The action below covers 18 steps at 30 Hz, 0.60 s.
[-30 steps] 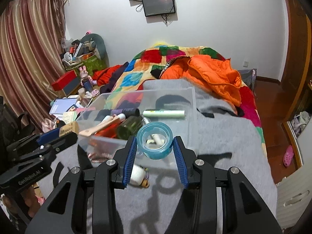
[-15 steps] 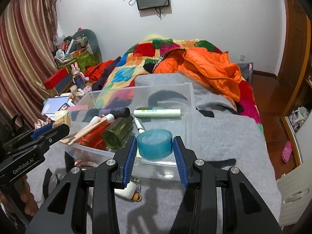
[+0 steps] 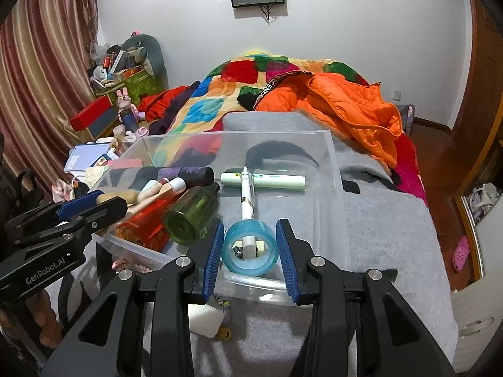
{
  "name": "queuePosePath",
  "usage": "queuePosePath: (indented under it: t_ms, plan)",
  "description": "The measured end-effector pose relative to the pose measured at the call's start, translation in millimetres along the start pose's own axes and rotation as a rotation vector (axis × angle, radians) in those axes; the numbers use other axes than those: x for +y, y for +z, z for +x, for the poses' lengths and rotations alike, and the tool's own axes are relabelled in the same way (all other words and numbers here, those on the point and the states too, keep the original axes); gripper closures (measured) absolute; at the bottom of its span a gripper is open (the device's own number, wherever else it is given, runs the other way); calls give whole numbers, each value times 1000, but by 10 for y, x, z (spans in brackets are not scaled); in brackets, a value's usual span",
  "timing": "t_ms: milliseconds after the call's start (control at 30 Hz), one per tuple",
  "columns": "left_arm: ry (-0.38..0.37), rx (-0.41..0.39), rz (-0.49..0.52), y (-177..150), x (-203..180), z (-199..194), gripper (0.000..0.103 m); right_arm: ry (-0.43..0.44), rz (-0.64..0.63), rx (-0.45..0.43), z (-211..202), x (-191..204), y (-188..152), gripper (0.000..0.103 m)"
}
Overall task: Organize objects
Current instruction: 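Drop the eraser into the box with the left gripper while the right drops the teal tape in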
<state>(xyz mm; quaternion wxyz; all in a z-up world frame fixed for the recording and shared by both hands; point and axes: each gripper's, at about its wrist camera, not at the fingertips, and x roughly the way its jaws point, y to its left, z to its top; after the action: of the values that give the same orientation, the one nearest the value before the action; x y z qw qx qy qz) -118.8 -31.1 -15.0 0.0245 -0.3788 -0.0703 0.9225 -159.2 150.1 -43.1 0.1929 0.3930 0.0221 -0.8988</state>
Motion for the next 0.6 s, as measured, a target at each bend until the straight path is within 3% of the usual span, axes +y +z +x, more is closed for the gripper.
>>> queuePosePath:
  t_ms: [133, 367, 600]
  plan:
    - [-6, 8, -3, 2, 2, -37, 55, 6, 6, 9, -17, 2, 3, 70]
    - [13, -24, 12, -29, -12, -233, 47, -4, 23, -5, -126, -27, -17, 54]
    - [39, -45, 11, -141, 21, -459, 39, -3, 37, -25, -326, -35, -70, 48]
